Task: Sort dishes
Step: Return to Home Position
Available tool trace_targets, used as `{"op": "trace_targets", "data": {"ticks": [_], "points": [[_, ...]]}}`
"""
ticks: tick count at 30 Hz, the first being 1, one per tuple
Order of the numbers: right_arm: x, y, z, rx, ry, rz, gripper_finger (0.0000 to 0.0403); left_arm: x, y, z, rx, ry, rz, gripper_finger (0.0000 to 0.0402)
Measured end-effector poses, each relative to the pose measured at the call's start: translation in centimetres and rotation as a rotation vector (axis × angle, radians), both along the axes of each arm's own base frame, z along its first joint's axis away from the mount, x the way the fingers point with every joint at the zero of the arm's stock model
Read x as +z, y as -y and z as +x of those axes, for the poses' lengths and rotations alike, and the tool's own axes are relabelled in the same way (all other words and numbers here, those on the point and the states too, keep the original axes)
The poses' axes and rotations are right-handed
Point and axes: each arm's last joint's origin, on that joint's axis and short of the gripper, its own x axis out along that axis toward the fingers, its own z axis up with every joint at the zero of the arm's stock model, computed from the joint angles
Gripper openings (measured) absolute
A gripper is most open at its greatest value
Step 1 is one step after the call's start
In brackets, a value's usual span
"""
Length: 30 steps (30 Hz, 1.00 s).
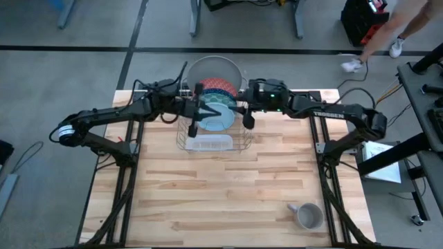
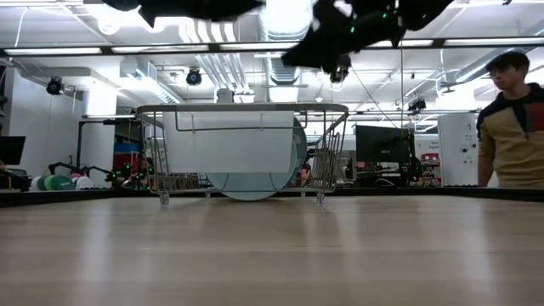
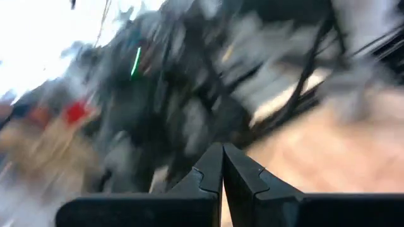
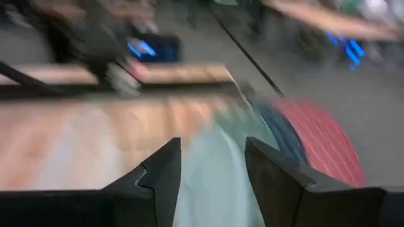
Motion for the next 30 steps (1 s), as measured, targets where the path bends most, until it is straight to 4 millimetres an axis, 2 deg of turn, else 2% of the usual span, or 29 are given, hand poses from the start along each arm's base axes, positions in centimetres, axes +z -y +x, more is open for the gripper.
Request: {"op": "trace_targets", "data": {"ticks": [2, 4, 7, 10, 15, 19, 24, 30], "points": [[1.1, -0.7, -0.5, 0.085, 0.051, -0.030, 0.0156, -0.4, -0.1, -0.6, 0.125, -0.073, 0.013, 0.0000], [1.7, -1.5, -2.0, 0.147, 0.051, -0.062, 0.0147, -0.5, 0.5, -2.0, 0.151, -0.152, 0.034, 0.0000], [3.1, -3.0, -5.3, 0.240, 0.125, -0.121, 0.0131, 0.0, 1.9, -5.1, 0.112, -0.132, 0.027, 0.0000], [3.4, -4.6, -8.7, 0.271, 0.196, -0.178, 0.0116, -1.2, 3.0, -8.1, 0.153, -0.094, -0.002, 0.0000], [1.4, -6.3, -12.9, 0.271, 0.238, -0.219, 0.0091, -3.7, 4.6, -13.2, 0.247, -0.003, -0.037, 0.0000], [-0.3, -7.3, -15.4, 0.269, 0.264, -0.205, 0.0073, -5.2, 5.3, -16.0, 0.338, 0.071, -0.048, 0.0000], [-2.5, -8.1, -17.4, 0.270, 0.285, -0.214, 0.0050, -6.6, 5.7, -17.8, 0.408, 0.119, -0.038, 0.0000], [-5.2, -8.8, -18.7, 0.336, 0.299, -0.188, 0.0027, -8.8, 6.0, -18.7, 0.424, 0.090, -0.044, 0.0000]]}}
